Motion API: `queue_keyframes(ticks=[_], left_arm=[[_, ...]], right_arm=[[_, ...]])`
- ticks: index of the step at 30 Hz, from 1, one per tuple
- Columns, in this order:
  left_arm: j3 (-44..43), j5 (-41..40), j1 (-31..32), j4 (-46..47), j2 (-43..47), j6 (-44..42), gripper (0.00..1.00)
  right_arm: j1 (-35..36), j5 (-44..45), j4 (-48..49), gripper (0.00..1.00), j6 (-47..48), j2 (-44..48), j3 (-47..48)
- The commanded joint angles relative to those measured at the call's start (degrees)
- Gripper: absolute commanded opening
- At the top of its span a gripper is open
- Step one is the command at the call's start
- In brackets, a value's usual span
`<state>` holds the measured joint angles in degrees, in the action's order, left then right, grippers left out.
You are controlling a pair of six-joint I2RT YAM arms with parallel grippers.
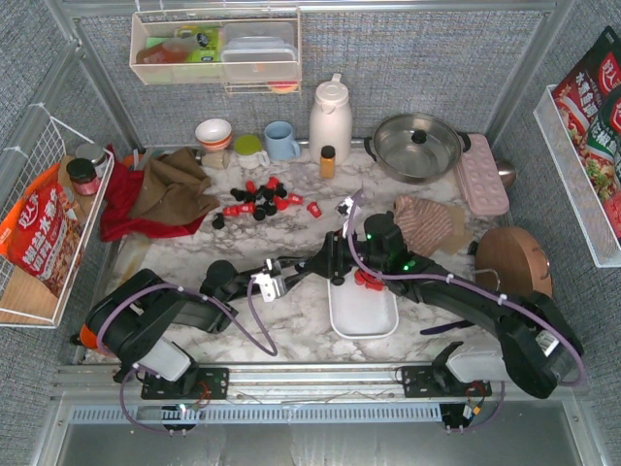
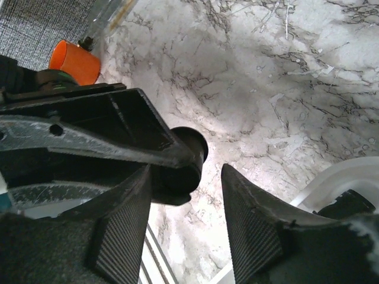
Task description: Mix the coffee capsules in the storage basket
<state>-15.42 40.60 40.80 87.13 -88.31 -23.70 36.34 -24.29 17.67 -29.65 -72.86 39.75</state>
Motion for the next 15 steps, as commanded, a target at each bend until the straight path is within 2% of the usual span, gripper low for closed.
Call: queue_keyframes(ticks=[1,5,8,13,14,15], left_arm=[[-0.23,1.68,0.17,4.45,-0.73,1.43,0.32],[0.04,1.61,0.16,5.49,-1.45,1.93,0.33],[0.18,1.18,0.16,5.50,-1.73,2.11,0.39],[0.28,-2.52,0.08,5.43,-2.30,2.68,0.70],[0.25,-3.75,0.01,5.31,-2.30,2.69,0.80],[0.22,-4.82,-0.01,5.06,-2.30,2.76,0.96]], right_arm=[[0.02,-1.71,7.62,0.51,-2.32,-2.83,0.01],[0.02,-2.45,10.29,0.36,-3.57,-4.62,-0.23],[0.04,-2.20,10.48,0.30,-3.46,-4.54,-0.52],[0.05,0.98,7.60,0.22,-1.92,-2.85,-0.93],[-0.02,2.05,6.92,0.21,-1.46,-2.29,-1.18],[-0.04,3.27,6.27,0.20,-1.06,-1.72,-1.43]])
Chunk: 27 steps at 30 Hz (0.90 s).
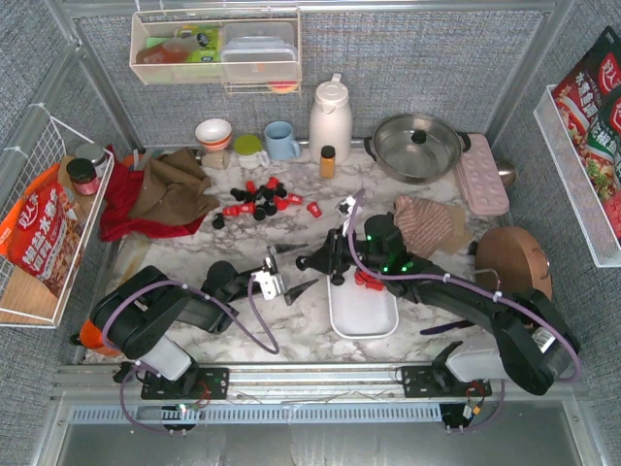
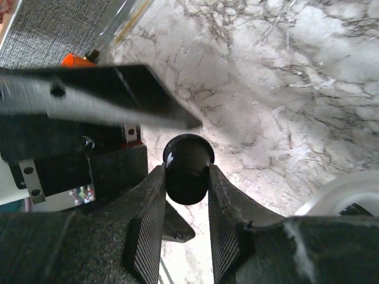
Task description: Mix the coffee capsules in the storage basket
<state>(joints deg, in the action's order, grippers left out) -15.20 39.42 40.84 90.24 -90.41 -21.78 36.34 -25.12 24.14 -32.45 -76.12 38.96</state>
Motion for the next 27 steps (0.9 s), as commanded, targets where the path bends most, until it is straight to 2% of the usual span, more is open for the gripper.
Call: queue_keyframes(ticks=[1,5,8,11,16,21,24,27], left_arm=[[-0.19,-4.73,-0.12,1.55,-0.02,1.12,0.99],[-1.58,-9.12,-0.81,-2.22,1.22,4.91,0.99],[-2.43,-14.04,-1.59,-4.69,2.70,9.39,0.99],[-5.92,-19.40,-2.79,-12.05,4.24,15.18,0.99],[-13.29,-20.12,-7.46,-29.31,8.05,20.20,0.99],[-24.06,-21.32,-13.88,-53.22,9.29,21.19,0.99],[-28.36,-19.82,-17.82,-63.93,7.59,16.45,0.99],[-29.79,-19.30,-20.71,-71.39,5.57,9.69,0.99]], right_arm=[[-0.20,5.72,-0.82,0.19,2.18,2.17,-1.01],[-1.19,12.56,-6.48,0.18,4.76,6.43,-2.15],[-1.44,21.15,-17.71,0.19,10.78,11.20,-1.30],[-1.45,27.76,-28.03,0.20,17.21,16.88,-0.83],[-1.44,32.17,-35.52,0.25,21.60,23.54,-3.21],[-1.44,31.37,-34.25,0.42,22.41,24.26,-6.53],[-1.41,28.73,-30.57,0.50,22.60,24.18,-8.11],[-1.42,26.94,-27.09,0.55,22.52,24.11,-9.80]])
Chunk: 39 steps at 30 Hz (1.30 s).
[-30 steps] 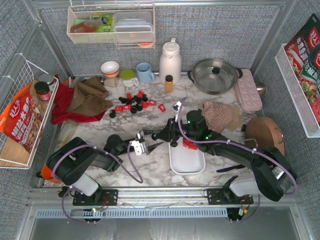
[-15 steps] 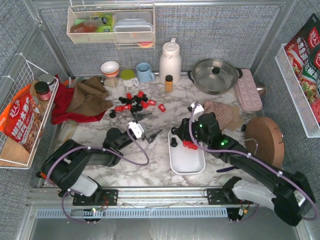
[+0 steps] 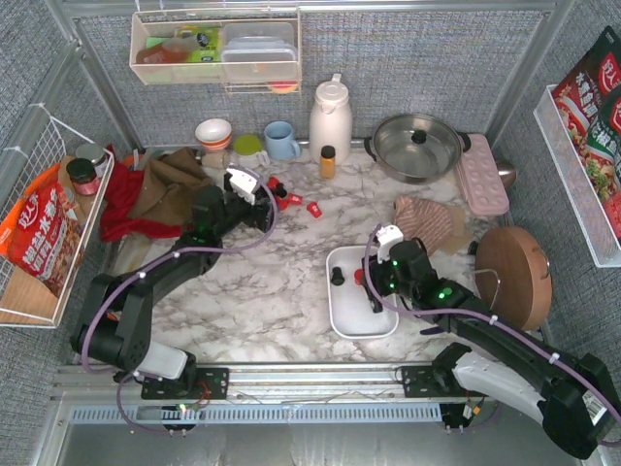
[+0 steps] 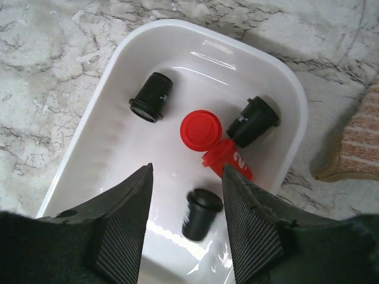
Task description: Mix the coffee capsules in the storage basket
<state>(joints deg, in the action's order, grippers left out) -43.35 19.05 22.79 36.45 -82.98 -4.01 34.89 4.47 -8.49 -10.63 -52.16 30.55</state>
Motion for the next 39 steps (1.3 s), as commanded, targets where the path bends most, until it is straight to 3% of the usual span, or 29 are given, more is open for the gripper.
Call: queue_keyframes(ticks=[1,6,9,11,16,23,30,39], left_arm=[[-1.36,2.17,-3.96,-18.48,-2.39,-10.34,1.00],[3.59,9.50,-13.65,-17.14,-3.29,-21.09,0.93],[1.70,10.61,-20.74,-15.28,-4.06,-15.25,0.77],[-2.67,7.37,-22.31,-18.69,-6.62,-10.76,0.75],[-11.61,6.67,-22.43,-28.74,-13.44,-5.78,0.76],[-27.95,-3.58,-22.35,-49.45,-24.83,0.34,0.71],[-31.31,-12.00,-19.02,-54.10,-28.71,1.39,0.58],[-34.91,-19.48,-16.55,-58.62,-32.95,3.13,0.58]], right_arm=[[0.00,-2.85,6.39,0.56,0.70,0.06,-1.72],[0.00,-3.24,10.19,0.58,0.99,0.00,-4.46],[0.04,-3.50,11.56,0.58,1.26,-0.28,-5.21],[0.03,-3.48,12.25,0.58,1.31,-0.66,-5.44],[0.07,-3.59,13.13,0.58,1.11,-2.39,-5.50],[0.04,-3.68,13.51,0.58,1.05,-2.62,-5.88],[0.09,-3.76,14.16,0.58,0.88,-3.31,-6.12],[0.08,-4.21,13.99,0.58,0.87,-3.48,-6.09]])
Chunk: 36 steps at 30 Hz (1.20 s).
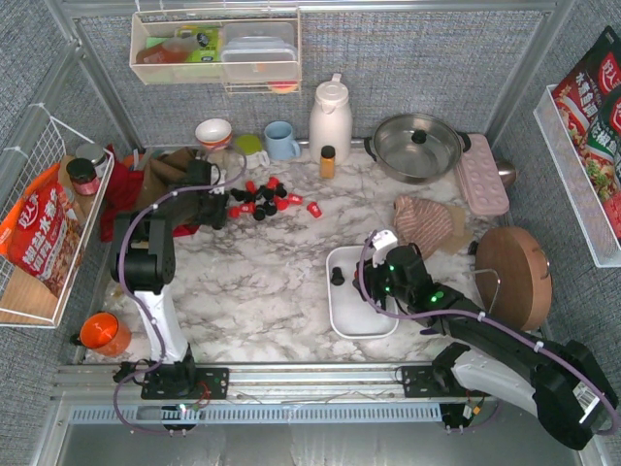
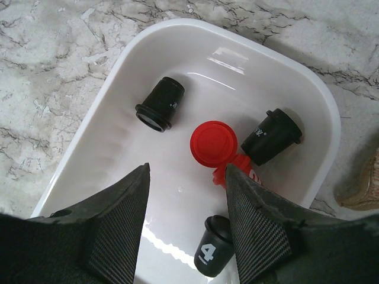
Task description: Mix the coffee capsules in the storage basket
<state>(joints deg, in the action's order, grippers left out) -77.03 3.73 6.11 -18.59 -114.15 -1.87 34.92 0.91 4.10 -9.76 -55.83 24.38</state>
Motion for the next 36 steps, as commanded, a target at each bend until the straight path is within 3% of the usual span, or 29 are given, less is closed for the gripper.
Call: queue_keyframes(ticks=[1,10,14,19,22,24,26,31,36], left_arm=[[-1.27,-3.71,0.09,-3.64,-1.86,0.86,0.57],[0.20,5.19,2.32,-1.65,3.61,-1.43,0.50],[6.80,11.17,4.88,5.06,10.86,-5.62,0.50],[24.04,24.39,9.18,24.14,24.74,-15.67,0.50],[37.31,34.34,12.69,41.24,32.98,-22.84,0.50],[45.06,38.35,15.24,55.17,36.37,-24.46,0.50],[48.01,40.28,18.17,62.23,37.74,-24.71,0.49],[47.90,39.93,25.35,61.63,38.36,-26.19,0.49],[47.55,39.79,28.50,59.39,37.36,-27.66,0.50]], right_arm=[[0.04,-0.64,1.26,0.58,0.03,0.26,0.10],[0.06,0.06,0.01,0.58,0.35,2.36,0.29],[0.06,-0.24,-2.27,0.58,0.31,4.41,2.47],[0.02,-0.83,-5.53,0.63,-2.00,5.39,7.22],[0.03,-3.84,-4.45,0.64,-5.14,3.31,10.45],[0.04,-6.81,-3.21,0.64,-7.49,0.96,12.78],[0.13,-9.56,-0.88,0.64,-10.97,-1.89,14.65],[1.03,-16.55,10.37,0.64,-18.75,-8.77,15.73],[2.80,-18.48,18.96,0.64,-22.34,-14.81,15.77]])
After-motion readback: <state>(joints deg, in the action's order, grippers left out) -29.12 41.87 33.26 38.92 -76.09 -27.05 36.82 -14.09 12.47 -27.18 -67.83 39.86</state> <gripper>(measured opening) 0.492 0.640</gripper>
